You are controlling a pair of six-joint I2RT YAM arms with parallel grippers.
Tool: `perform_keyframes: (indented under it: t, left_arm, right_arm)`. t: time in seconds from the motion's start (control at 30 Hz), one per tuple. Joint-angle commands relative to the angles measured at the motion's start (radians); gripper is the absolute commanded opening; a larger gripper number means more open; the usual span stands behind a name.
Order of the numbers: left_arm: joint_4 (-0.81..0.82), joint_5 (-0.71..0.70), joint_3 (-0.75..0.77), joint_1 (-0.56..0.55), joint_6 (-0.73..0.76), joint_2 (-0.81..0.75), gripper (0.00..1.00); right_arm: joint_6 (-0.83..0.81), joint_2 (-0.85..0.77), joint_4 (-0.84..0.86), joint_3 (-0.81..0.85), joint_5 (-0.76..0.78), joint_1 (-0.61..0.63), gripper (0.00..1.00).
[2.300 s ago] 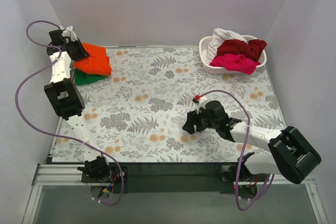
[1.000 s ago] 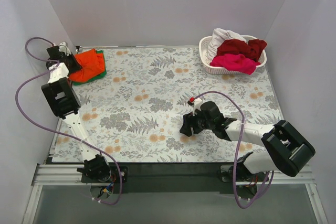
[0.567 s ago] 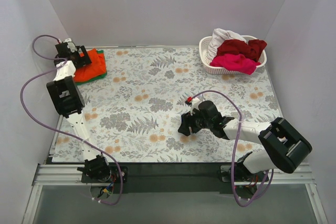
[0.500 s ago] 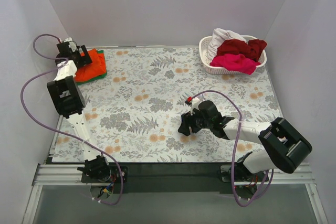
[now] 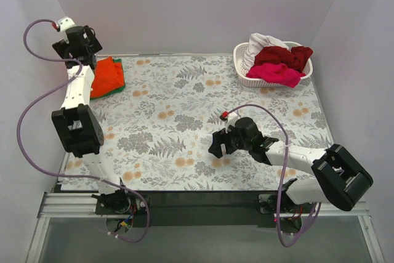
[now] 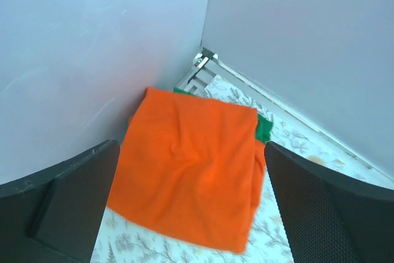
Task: Fold and stack the t-shirts
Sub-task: Neatly place the folded tshirt to the corner
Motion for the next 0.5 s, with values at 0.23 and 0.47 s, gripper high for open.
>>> perform_keyframes:
  t: [0.23,0.47]
  left_arm:
    - [0.277,-0.24,-0.76,-0.403,-0.263,-0.697,0.98]
    - [0.219,-0.293,-1.004,-0.833,-0.308,-0.874,0.97]
  right_arm:
    - [-0.038,-0.182,-0.127,0.071,0.166,-0.008,0.82]
    - [-0.053,-0.303,-0.205,0.109,0.29,-0.028,0.87]
